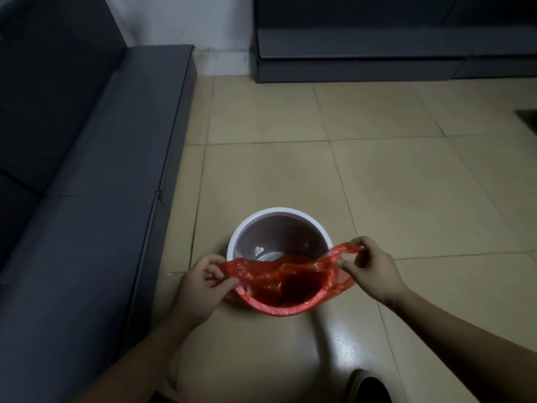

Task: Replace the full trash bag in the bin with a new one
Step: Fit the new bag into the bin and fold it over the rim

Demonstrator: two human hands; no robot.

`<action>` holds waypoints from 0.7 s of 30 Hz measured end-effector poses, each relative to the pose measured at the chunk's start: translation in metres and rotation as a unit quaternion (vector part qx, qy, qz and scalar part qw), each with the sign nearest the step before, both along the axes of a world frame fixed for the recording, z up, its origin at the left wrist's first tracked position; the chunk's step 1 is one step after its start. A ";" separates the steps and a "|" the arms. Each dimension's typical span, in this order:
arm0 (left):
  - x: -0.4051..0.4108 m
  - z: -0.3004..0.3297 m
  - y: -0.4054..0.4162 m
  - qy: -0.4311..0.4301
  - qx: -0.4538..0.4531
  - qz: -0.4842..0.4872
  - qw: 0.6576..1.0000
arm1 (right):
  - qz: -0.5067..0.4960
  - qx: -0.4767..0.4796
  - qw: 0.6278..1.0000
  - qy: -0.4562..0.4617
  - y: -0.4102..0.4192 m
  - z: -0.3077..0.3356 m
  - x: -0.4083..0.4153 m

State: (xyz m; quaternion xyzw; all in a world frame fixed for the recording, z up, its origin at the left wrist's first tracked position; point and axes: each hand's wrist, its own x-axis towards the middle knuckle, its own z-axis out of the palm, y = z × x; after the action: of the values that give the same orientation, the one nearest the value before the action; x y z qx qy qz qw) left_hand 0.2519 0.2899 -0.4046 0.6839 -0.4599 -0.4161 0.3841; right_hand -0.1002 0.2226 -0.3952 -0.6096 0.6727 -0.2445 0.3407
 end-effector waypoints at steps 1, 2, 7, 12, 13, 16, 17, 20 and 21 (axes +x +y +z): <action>-0.003 0.002 -0.005 -0.009 -0.008 -0.005 1.000 | 0.026 -0.019 0.999 0.041 -0.003 0.000 0.003; -0.004 0.002 -0.009 -0.034 -0.013 -0.019 0.999 | 0.043 -0.026 0.997 0.064 -0.006 0.001 0.006; -0.005 0.002 -0.024 -0.140 -0.027 -0.016 0.990 | 0.046 -0.063 0.983 0.167 -0.024 -0.009 0.011; 0.004 -0.005 -0.044 -0.194 -0.042 0.003 0.980 | 0.018 -0.048 0.990 0.131 -0.049 -0.021 0.007; 0.006 -0.008 -0.048 -0.204 -0.040 0.008 0.978 | 0.002 -0.039 0.992 0.122 -0.053 -0.023 0.006; 0.009 -0.016 -0.057 -0.222 -0.020 0.015 0.975 | -0.015 -0.010 0.993 0.121 -0.061 -0.031 0.000; 0.008 -0.019 -0.059 -0.224 -0.014 0.021 0.974 | -0.017 0.001 0.992 0.123 -0.062 -0.033 0.000; 0.005 -0.022 -0.063 -0.228 0.008 0.050 0.972 | -0.024 0.037 0.992 0.120 -0.063 -0.040 0.003; 0.003 -0.022 -0.064 -0.234 0.006 0.055 0.971 | -0.032 0.047 0.993 0.105 -0.063 -0.039 0.004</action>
State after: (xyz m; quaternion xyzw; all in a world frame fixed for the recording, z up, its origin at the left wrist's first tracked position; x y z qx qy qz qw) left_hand 0.2552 0.2263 -0.4263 0.7890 -0.4958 -0.2256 0.2843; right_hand -0.0965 0.1592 -0.4345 -0.5932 0.7349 -0.1577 0.2884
